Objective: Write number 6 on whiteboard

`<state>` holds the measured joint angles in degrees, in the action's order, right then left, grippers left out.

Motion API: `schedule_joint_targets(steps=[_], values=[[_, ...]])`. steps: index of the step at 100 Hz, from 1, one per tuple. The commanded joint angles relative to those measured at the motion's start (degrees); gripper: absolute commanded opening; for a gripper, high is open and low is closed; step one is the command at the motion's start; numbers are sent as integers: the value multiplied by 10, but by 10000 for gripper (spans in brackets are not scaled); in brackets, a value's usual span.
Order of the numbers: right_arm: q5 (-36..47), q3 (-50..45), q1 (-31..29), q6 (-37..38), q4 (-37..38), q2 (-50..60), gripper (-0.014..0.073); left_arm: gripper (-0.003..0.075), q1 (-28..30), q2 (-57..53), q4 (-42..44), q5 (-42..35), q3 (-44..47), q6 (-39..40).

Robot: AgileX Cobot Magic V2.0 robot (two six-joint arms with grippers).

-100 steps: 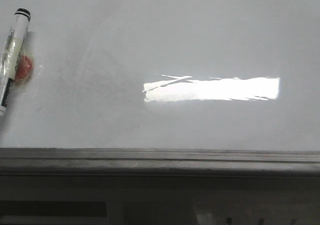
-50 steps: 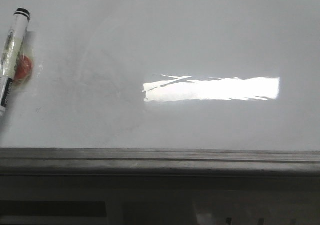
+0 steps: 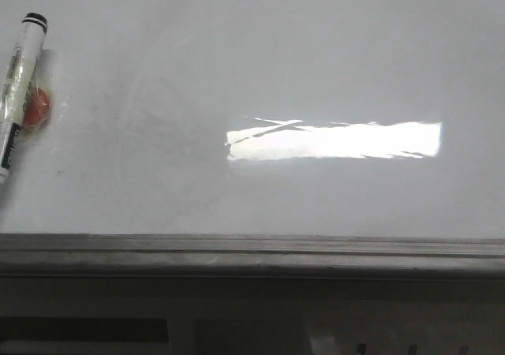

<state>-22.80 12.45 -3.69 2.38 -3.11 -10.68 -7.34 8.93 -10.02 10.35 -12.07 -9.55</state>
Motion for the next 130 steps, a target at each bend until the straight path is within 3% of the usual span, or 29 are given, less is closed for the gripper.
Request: schedule_joint_targets(steps=[1, 31, 57, 78, 97, 116, 123, 130], values=[[48, 21, 1, -2, 1, -8, -64, 451, -36, 32, -7, -48, -16, -10], [50, 21, 1, -2, 1, -8, -64, 451, -190, 132, -46, -98, -16, -10], [50, 21, 1, -2, 1, -8, -64, 449, -275, 218, -49, -172, -16, -9], [52, 21, 1, -2, 1, -8, -64, 438, -317, 302, -66, -219, -16, -8], [53, 21, 1, -2, 1, -8, -64, 438, -319, 377, -74, -301, -16, -6], [53, 21, 1, -2, 1, -8, -64, 435, -319, 439, -99, -306, -16, 10], [53, 21, 1, -2, 1, -8, -64, 399, -319, 454, -119, -303, -16, 10], [54, 21, 1, -2, 1, -8, -64, 305, -319, 461, -123, -298, -16, 10]])
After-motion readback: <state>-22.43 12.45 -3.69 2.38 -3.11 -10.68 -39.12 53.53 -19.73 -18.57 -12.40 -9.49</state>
